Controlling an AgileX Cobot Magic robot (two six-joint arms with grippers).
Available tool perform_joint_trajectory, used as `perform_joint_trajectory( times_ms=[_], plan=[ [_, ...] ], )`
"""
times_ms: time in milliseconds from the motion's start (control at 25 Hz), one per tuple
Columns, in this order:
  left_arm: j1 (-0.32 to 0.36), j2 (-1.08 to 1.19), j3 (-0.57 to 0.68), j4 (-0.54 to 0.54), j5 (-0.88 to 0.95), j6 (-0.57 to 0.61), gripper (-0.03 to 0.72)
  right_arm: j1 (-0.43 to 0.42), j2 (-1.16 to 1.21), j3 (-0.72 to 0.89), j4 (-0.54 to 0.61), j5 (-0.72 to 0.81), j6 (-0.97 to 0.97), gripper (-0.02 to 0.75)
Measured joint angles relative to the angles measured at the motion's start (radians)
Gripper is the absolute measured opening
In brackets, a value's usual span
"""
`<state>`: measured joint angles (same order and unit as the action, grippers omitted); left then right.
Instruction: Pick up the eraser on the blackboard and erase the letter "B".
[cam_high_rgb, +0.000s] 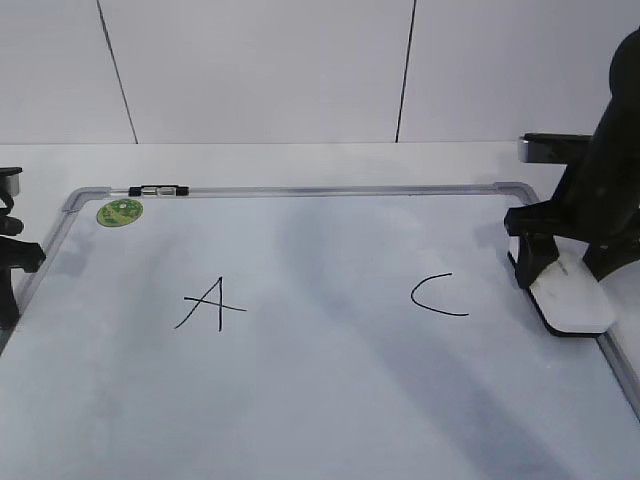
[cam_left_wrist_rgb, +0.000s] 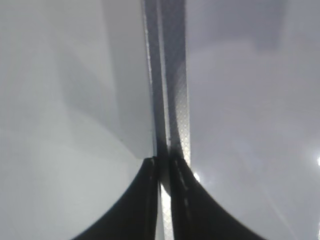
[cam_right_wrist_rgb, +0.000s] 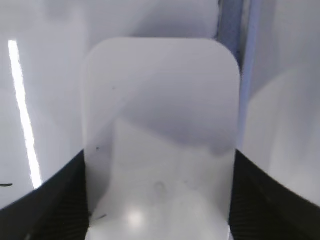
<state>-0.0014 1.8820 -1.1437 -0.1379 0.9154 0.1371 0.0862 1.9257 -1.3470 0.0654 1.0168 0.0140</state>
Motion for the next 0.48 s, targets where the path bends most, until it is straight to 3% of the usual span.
perform_joint_trajectory(
  times_ms=[480],
  plan=[
    [0.0, 0.0, 0.0, -0.002, 0.002, 0.0, 0.03, 0.0, 0.015, 0.0, -0.002, -0.023, -0.002, 0.521]
  ],
)
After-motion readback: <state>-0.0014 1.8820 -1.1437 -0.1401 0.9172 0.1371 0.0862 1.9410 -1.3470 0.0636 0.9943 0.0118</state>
